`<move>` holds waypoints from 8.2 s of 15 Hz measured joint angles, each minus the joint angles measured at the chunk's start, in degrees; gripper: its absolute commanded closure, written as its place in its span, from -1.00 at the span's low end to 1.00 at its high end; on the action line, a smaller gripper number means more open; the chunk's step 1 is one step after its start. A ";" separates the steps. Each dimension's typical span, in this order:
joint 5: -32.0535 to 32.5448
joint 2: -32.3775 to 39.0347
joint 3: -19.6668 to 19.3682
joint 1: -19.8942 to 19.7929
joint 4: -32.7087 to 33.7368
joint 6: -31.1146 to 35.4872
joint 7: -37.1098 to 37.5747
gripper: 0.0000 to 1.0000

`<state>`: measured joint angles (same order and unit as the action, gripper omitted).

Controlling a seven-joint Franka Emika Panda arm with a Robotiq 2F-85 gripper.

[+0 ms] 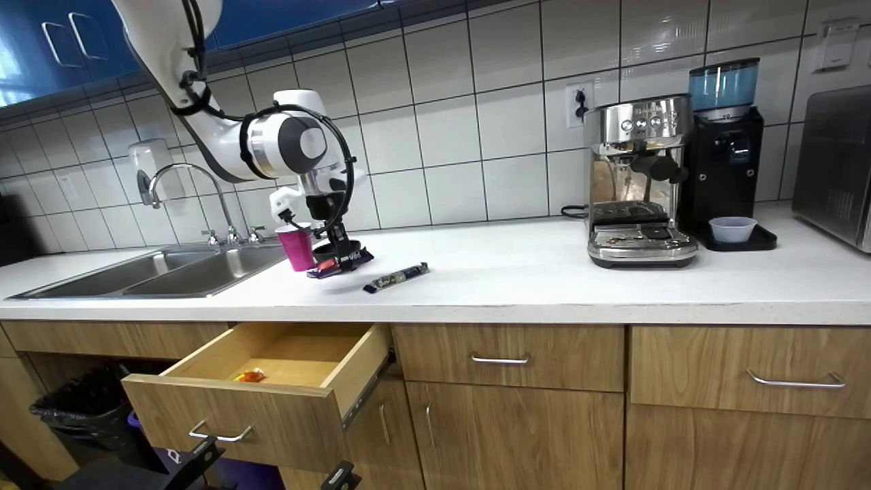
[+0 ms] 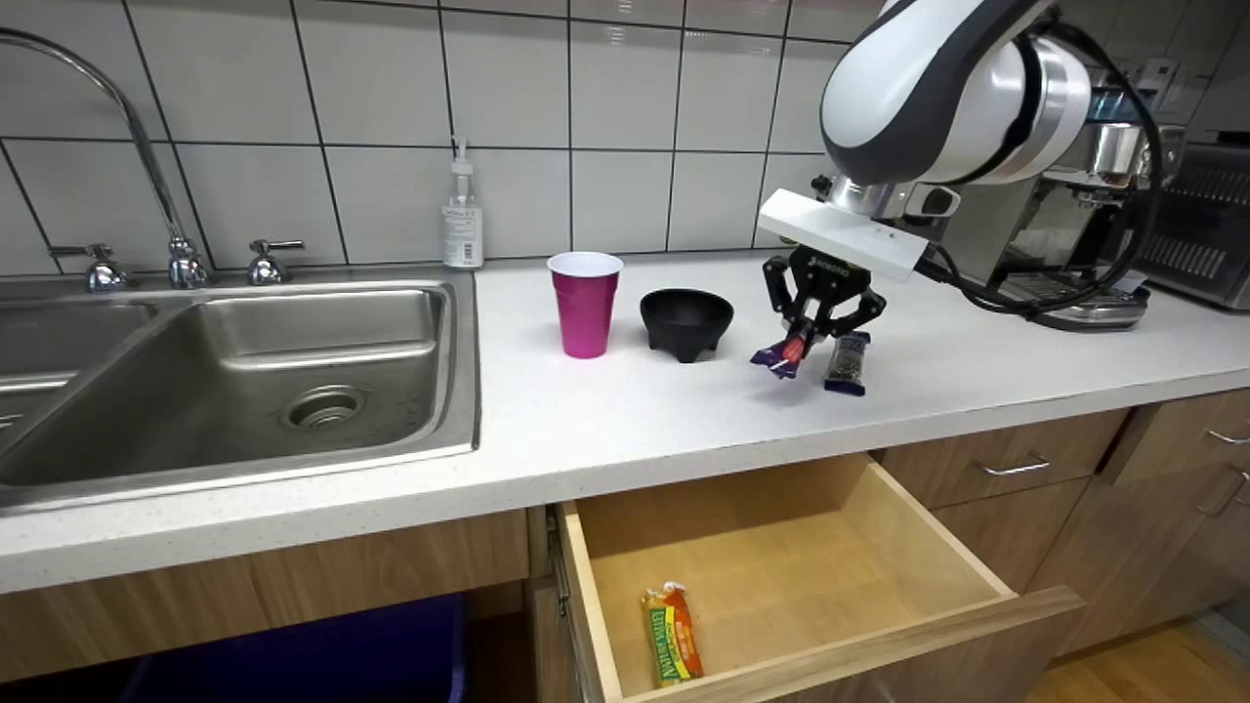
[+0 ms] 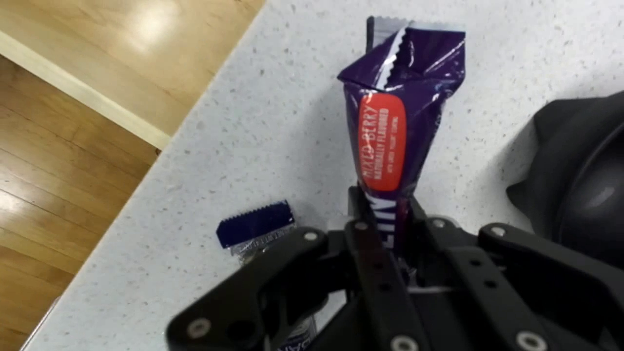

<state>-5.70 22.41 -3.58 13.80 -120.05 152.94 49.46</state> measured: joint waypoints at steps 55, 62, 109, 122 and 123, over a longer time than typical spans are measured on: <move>7.53 -8.16 3.16 14.71 -24.18 14.43 16.32 -1.00; 8.33 -14.33 4.71 11.15 -25.94 11.17 13.79 -1.00; 7.56 -20.97 6.48 -6.79 -24.34 6.20 -6.19 -1.00; 7.59 -11.56 2.14 -7.62 -13.34 6.18 -7.32 -1.00; 7.59 -10.69 1.78 -7.62 -12.39 6.18 -7.38 -1.00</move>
<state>1.90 11.73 -1.80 6.18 -132.44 159.12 42.07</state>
